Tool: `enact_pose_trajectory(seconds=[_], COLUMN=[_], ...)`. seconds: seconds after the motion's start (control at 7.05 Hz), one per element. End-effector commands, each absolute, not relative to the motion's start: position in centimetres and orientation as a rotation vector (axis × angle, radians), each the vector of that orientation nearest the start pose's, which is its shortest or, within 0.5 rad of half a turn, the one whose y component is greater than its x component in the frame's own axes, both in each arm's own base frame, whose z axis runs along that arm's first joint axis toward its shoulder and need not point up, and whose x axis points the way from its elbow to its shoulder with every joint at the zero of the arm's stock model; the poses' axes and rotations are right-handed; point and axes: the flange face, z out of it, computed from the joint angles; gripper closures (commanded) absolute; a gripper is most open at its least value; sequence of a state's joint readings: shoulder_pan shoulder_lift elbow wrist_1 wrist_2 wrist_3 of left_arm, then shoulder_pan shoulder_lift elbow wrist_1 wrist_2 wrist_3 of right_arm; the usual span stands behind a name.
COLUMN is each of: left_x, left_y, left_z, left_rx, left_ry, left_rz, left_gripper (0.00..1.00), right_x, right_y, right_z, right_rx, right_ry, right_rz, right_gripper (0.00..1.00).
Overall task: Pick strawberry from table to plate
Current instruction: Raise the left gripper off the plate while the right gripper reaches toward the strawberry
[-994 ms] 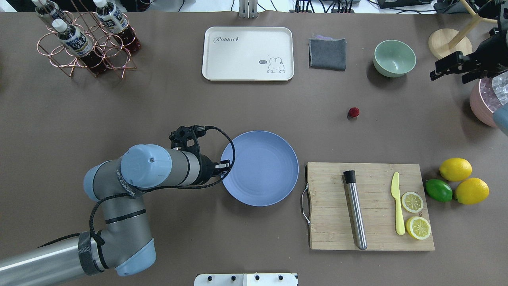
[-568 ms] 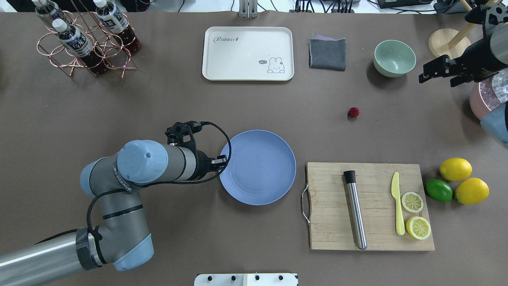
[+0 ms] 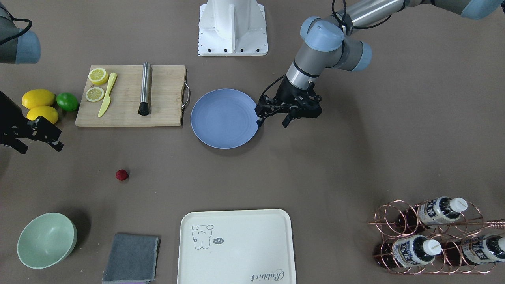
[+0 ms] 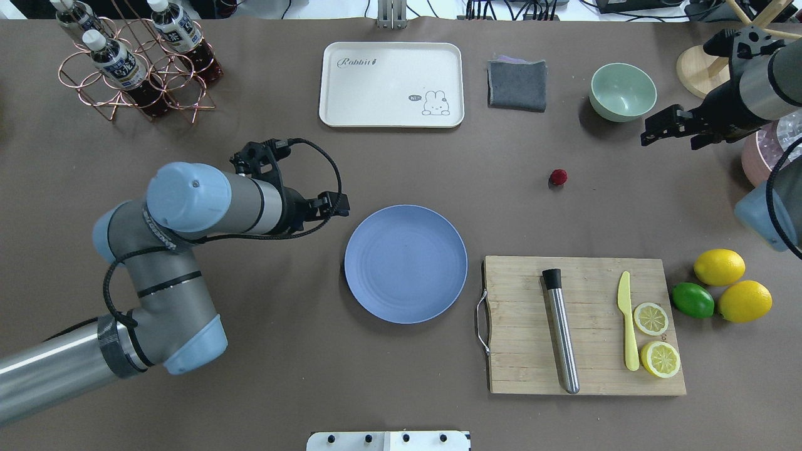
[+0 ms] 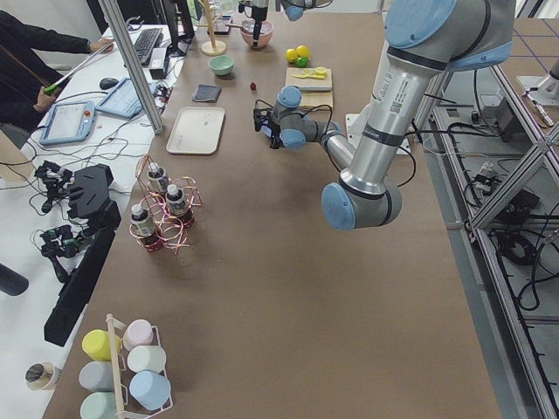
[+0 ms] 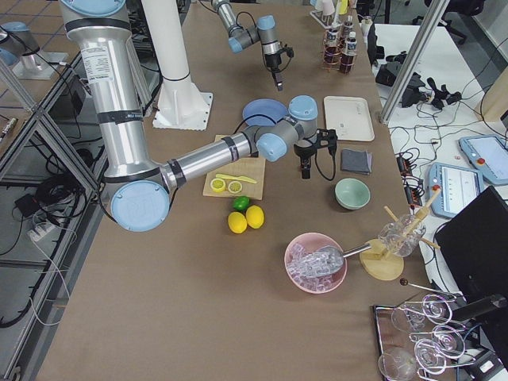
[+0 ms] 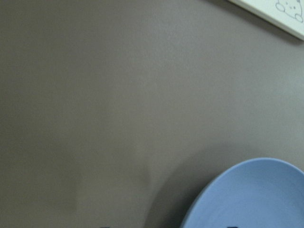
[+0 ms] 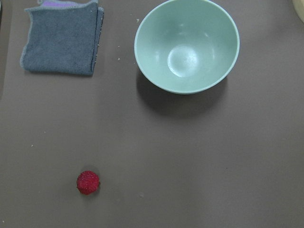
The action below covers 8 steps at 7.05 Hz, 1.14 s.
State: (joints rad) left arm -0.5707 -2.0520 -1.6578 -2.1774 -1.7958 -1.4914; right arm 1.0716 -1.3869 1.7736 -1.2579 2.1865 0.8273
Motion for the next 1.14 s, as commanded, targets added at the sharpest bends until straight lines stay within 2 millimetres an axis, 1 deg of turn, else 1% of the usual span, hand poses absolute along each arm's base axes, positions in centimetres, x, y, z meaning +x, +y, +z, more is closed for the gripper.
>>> enact_pose_trajectory(seconds=[0.0,0.14,0.28,0.43,0.57,0.71,0.85,0.99], left_x=[44.2,41.7,38.3,35.7,32.5,30.6,30.0,29.9], left_y=[-48.4,-50.3,-52.6,-54.2,-54.9,-55.7,-55.9,-55.8], left_z=[29.6,31.0,32.6,33.1,36.0,36.6,36.8,37.0], left_rx=[0.274,0.321,0.35,0.458,0.533,0.549,0.55,0.55], left_ry=[1.127,1.085,1.053,0.998,0.92,0.898,0.892,0.891], left_rz=[-0.268,-0.257,-0.303,-0.188,-0.082,-0.091,-0.1,-0.099], left_gripper=[0.02,0.02,0.02,0.02,0.02,0.02,0.02,0.02], right_x=[-23.3,-25.1,-27.5,-29.5,-32.0,-33.9,-35.9,-36.7], right_y=[-53.6,-53.3,-53.1,-53.3,-54.3,-54.8,-54.6,-54.9], right_z=[41.9,41.3,40.2,40.3,40.0,39.9,40.7,41.4], right_rx=[0.177,0.19,0.206,0.21,0.205,0.194,0.169,0.182], right_ry=[-0.874,-0.859,-0.855,-0.837,-0.828,-0.823,-0.813,-0.828], right_rz=[0.086,0.085,0.056,0.042,0.025,0.011,-0.008,-0.02], right_gripper=[0.0,0.0,0.0,0.0,0.0,0.0,0.0,0.0])
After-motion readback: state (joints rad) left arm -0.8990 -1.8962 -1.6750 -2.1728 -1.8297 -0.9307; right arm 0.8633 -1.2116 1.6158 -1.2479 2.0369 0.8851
